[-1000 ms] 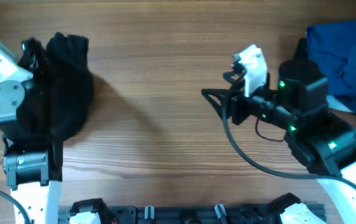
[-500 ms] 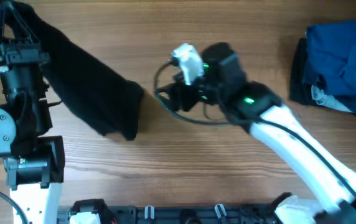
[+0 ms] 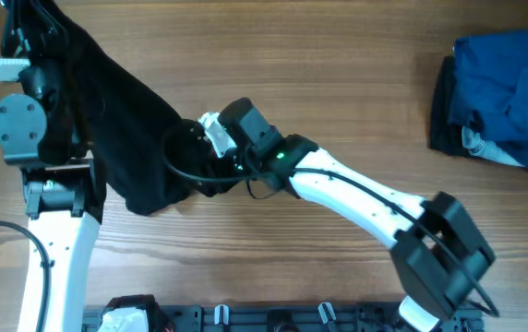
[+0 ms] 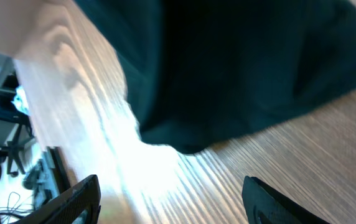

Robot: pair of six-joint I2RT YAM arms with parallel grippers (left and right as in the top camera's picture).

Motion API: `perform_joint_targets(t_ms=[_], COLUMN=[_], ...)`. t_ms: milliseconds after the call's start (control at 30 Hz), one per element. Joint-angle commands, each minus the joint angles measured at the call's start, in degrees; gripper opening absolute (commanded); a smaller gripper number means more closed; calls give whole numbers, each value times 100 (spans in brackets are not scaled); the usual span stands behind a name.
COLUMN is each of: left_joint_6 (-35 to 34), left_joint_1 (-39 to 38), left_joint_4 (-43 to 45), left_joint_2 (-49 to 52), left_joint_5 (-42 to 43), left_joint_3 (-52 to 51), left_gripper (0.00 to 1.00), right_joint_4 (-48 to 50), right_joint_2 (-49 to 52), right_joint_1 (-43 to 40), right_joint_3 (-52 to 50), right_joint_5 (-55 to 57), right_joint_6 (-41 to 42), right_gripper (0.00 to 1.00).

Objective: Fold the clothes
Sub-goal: 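Reach the right gripper to the garment and grasp its far corner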

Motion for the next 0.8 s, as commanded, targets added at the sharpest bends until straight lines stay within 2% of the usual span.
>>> perform_joint_targets(t_ms=[0, 367, 500, 567, 633, 767], left_joint_6=[13, 9, 11, 11, 37, 540], left_joint_1=[-24, -28, -28, -28, -28, -28], left_joint_4=[103, 114, -90, -774, -1969, -4822], left_joint_2=[-76, -76, -105, -234, -507, -1228], left_joint_5=[-162, -144, 485, 691, 815, 1934], left_joint_3=[472, 713, 713, 713, 713, 713], left_gripper=[4, 4, 4, 4, 4, 4], right_joint_4=[37, 885, 1412, 1386, 1303, 1237], right_joint_2=[275, 905, 896, 835, 667, 133], right_joint_1=[44, 525, 448, 264, -72, -1025], right_joint_3=[35, 35, 42, 81, 81, 81], right_joint_5=[-68, -219, -168, -175, -179, -221], right_joint_6=[107, 817, 815, 793, 702, 275], right_gripper=[74, 72, 66, 65, 66, 66])
